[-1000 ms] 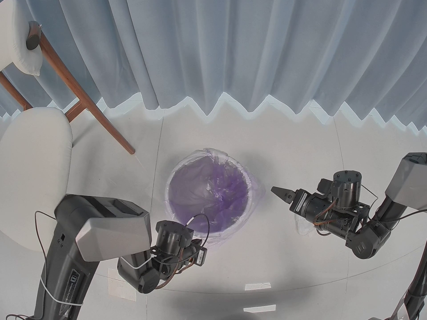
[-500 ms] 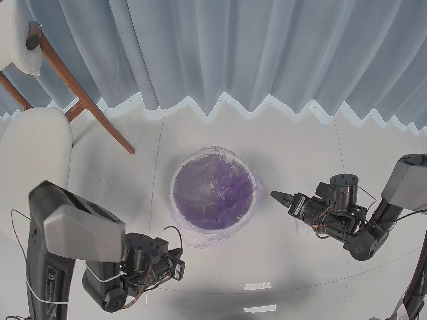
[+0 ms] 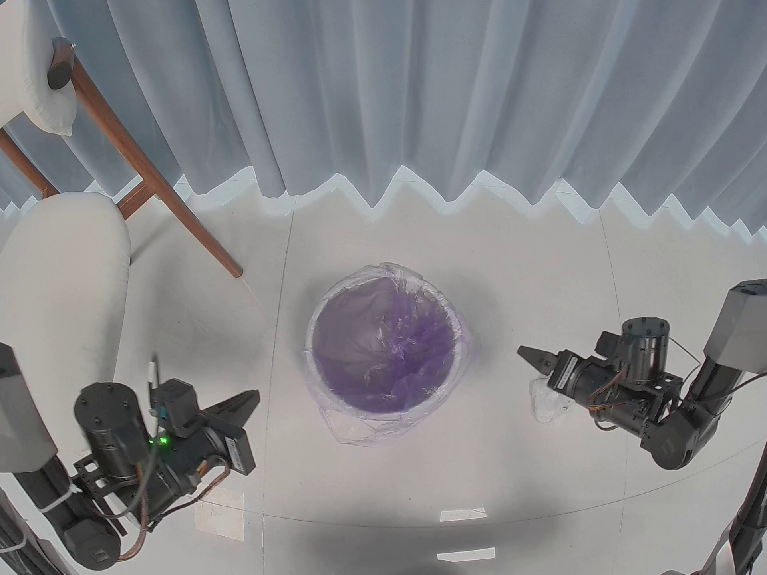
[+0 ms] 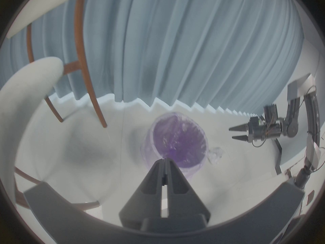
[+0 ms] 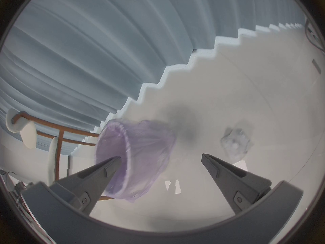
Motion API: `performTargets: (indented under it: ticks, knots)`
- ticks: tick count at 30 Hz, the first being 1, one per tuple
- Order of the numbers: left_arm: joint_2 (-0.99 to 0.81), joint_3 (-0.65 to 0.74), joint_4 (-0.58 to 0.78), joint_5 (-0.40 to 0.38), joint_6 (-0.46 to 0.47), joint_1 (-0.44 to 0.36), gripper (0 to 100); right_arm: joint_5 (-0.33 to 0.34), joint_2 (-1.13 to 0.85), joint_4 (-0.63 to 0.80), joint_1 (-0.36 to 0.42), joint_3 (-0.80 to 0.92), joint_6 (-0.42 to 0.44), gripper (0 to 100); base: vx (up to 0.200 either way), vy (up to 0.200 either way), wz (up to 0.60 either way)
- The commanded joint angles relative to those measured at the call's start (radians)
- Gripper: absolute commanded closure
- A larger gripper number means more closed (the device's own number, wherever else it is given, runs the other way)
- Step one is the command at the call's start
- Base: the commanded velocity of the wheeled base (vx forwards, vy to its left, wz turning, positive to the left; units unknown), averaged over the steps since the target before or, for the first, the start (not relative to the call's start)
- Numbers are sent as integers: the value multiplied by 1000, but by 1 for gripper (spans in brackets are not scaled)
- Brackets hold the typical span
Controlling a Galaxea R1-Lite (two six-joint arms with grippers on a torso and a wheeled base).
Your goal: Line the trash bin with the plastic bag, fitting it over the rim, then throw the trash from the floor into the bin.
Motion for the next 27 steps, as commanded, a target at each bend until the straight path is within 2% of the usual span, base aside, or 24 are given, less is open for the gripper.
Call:
performTargets:
  ticks: [1,2,3,4,8,10,11,13,17,19,22,27]
  knots:
    - [-231,65,1,-1,-23,89,100,49,-58,-5,-188,36,-106,0,0,0,0]
    - [-231,65,1,-1,-23,89,100,49,-58,-5,-188,36,-106,0,0,0,0]
    - [-277,66,1,0,-42,82,100,107,-47,8,-280,19,-218,0,0,0,0]
    - [-301,66,7,5,-49,83,100,121,-42,8,-298,11,-238,0,0,0,0]
    - [-373,66,48,26,-48,91,100,138,-27,8,-317,-9,-245,0,0,0,0]
    - [-419,66,122,83,-39,93,100,138,-27,8,-317,-7,-247,0,0,0,0]
    - [-433,66,142,115,-36,93,0,138,-27,5,-317,-1,-248,0,0,0,0]
    - [-456,66,136,154,-40,97,0,139,-29,8,-320,9,-250,0,0,0,0]
    - [-530,66,106,154,-45,151,0,147,-21,15,-364,8,-288,0,0,0,0]
    - [-585,63,113,106,-42,198,0,169,-15,41,-397,2,-348,0,0,0,0]
    - [-627,46,128,-1,-34,241,0,202,-13,84,-420,-21,-386,0,0,0,0]
    - [-633,-18,185,-12,1,284,0,204,48,194,-429,-92,-388,0,0,0,0]
